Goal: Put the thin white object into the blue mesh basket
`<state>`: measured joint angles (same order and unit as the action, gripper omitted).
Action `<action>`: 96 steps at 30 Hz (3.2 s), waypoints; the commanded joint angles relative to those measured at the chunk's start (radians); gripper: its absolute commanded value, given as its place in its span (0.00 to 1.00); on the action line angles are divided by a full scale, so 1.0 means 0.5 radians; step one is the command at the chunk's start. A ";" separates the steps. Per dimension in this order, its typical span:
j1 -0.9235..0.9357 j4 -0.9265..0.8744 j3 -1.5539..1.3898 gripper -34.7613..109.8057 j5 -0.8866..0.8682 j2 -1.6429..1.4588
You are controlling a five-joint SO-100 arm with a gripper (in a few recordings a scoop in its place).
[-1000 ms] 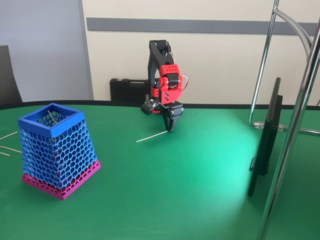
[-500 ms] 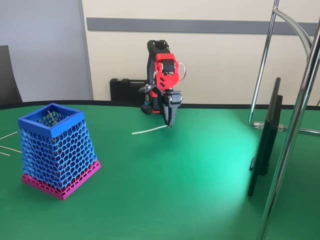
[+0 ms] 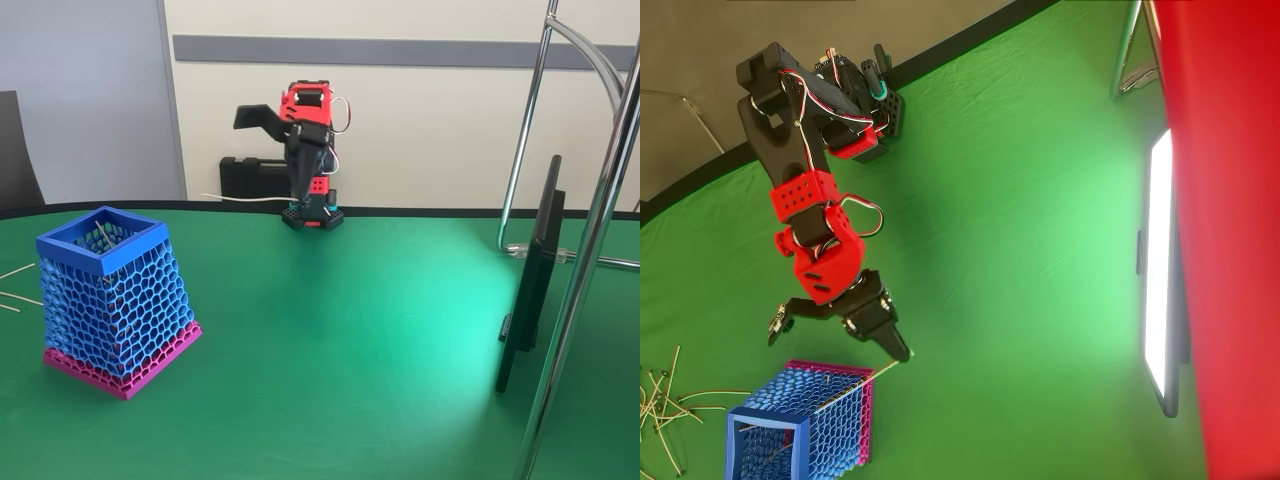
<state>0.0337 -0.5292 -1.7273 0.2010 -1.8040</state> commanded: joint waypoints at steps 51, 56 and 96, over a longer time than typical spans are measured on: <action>0.614 -0.669 1.344 0.55 -1.890 0.690; 0.512 -0.669 1.037 0.53 -1.899 0.322; -0.258 -1.028 -2.194 0.24 -0.258 -2.911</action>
<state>-0.1074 -1.0385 -2.7734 0.0552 -3.2168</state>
